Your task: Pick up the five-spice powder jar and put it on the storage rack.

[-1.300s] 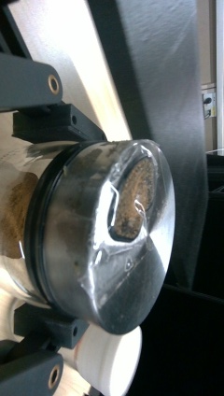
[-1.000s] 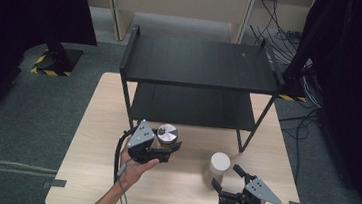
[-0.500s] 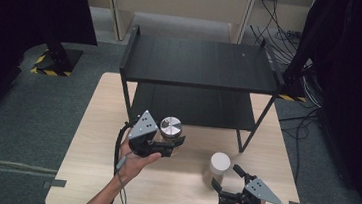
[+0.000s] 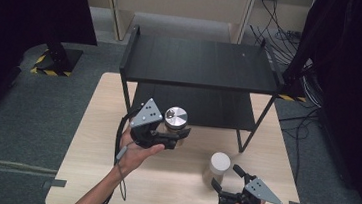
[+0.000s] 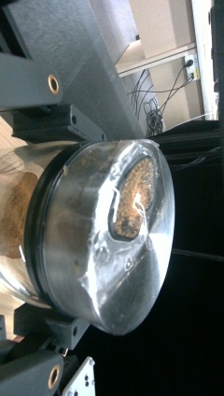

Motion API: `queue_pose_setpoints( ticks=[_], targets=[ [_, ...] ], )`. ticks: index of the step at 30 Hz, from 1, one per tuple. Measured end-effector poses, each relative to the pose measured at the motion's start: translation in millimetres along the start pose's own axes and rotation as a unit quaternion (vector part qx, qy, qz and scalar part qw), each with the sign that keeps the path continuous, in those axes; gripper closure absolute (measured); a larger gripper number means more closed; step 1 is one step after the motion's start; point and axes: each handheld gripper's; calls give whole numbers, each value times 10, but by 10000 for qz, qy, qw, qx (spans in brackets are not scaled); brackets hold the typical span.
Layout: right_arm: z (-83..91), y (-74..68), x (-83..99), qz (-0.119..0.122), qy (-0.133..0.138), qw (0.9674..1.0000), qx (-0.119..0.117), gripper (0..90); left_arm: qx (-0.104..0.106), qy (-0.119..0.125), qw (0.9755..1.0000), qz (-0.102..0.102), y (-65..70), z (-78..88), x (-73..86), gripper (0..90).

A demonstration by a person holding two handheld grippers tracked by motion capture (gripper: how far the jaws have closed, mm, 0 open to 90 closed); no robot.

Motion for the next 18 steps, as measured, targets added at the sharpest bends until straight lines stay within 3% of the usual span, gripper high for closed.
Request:
queue_pose_setpoints(
  ticks=[18],
  targets=[
    [-4,2,-2,16,-12,10000,3,44,125,-86,9998,84,-82,-21,-534,305]
  ],
)
Point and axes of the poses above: each handheld gripper's, and its own axes: z roughly backward along the jaws, x roughly out of its underside, y roughly to its right, and after that the axes turned 2 degrees about y, right-handed
